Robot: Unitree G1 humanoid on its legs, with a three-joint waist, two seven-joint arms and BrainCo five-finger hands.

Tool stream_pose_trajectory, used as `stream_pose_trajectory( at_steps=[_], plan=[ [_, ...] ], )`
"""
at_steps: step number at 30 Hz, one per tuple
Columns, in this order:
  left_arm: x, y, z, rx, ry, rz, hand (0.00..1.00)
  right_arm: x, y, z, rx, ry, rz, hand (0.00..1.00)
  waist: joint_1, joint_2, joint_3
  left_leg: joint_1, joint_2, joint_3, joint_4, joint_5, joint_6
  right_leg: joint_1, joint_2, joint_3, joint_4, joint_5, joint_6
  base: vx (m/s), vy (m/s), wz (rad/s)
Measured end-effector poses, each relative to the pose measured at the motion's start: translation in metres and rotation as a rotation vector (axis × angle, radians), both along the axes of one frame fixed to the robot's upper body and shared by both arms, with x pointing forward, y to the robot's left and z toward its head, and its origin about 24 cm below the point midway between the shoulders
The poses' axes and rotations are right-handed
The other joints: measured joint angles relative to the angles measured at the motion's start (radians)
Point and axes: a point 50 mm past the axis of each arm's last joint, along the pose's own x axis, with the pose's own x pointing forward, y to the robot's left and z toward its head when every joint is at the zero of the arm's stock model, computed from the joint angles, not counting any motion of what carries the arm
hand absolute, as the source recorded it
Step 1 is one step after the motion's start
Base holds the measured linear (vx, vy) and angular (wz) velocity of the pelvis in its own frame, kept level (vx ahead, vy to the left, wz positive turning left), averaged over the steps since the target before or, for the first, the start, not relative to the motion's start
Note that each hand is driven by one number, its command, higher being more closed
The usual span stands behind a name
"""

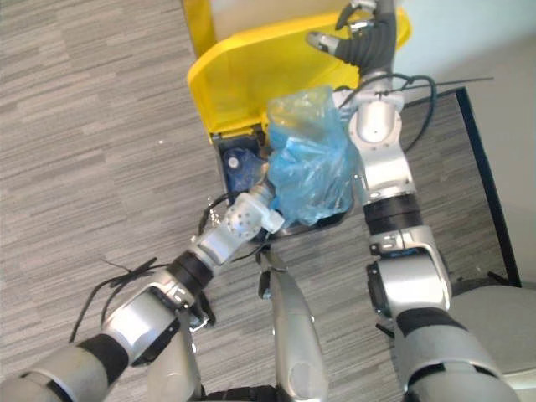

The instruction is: Gather rubbish on tea table into small bin, then transfer packed bag to large trash can.

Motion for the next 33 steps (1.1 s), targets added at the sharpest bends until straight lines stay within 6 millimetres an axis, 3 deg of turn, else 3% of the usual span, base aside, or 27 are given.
stream_pose_trajectory(
  at_steps=[6, 7, 13, 19, 33],
  plan=[
    [0.008, 0.011, -0.004, 0.043, 0.006, 0.083, 1.0, -0.006, 0.005, 0.007, -0.001, -0.043, 0.021, 0.0, 0.001, -0.003, -0.001, -0.038, 0.021, 0.0, 0.031, -0.003, -0.007, -0.036, 0.01, -0.007, 0.012, 0.002, -0.002, -0.01, -0.045, -0.03],
    [0.01, 0.013, -0.004, 0.059, 0.005, 0.097, 0.0, -0.007, 0.006, 0.008, -0.001, -0.051, 0.026, 0.0, 0.001, -0.003, -0.001, -0.046, 0.023, 0.0, 0.036, -0.003, -0.007, -0.041, 0.011, -0.007, 0.012, 0.002, -0.002, -0.02, -0.038, -0.04],
    [0.017, 0.025, -0.011, 0.138, 0.002, 0.194, 0.0, -0.015, 0.025, 0.013, -0.015, -0.093, 0.089, 0.0, 0.0, -0.007, -0.003, -0.078, 0.043, 0.001, 0.054, -0.007, -0.013, -0.071, 0.027, -0.01, 0.014, -0.001, 0.001, -0.02, -0.043, -0.05],
    [0.02, 0.034, -0.026, 0.222, 0.04, 0.263, 0.0, -0.017, 0.03, 0.014, -0.022, -0.102, 0.106, 0.0, -0.002, -0.007, -0.003, -0.09, 0.055, 0.001, 0.061, -0.006, -0.014, -0.077, 0.029, -0.02, 0.016, -0.001, 0.001, -0.01, -0.027, 0.01],
    [0.017, 0.027, -0.032, 0.405, -0.006, 0.279, 0.0, -0.02, 0.042, 0.005, -0.073, -0.087, 0.122, 0.0, 0.002, -0.023, -0.003, -0.086, 0.057, -0.005, 0.062, -0.005, -0.015, -0.069, 0.024, -0.027, 0.033, -0.004, -0.002, -0.03, -0.015, 0.02]
  ],
)
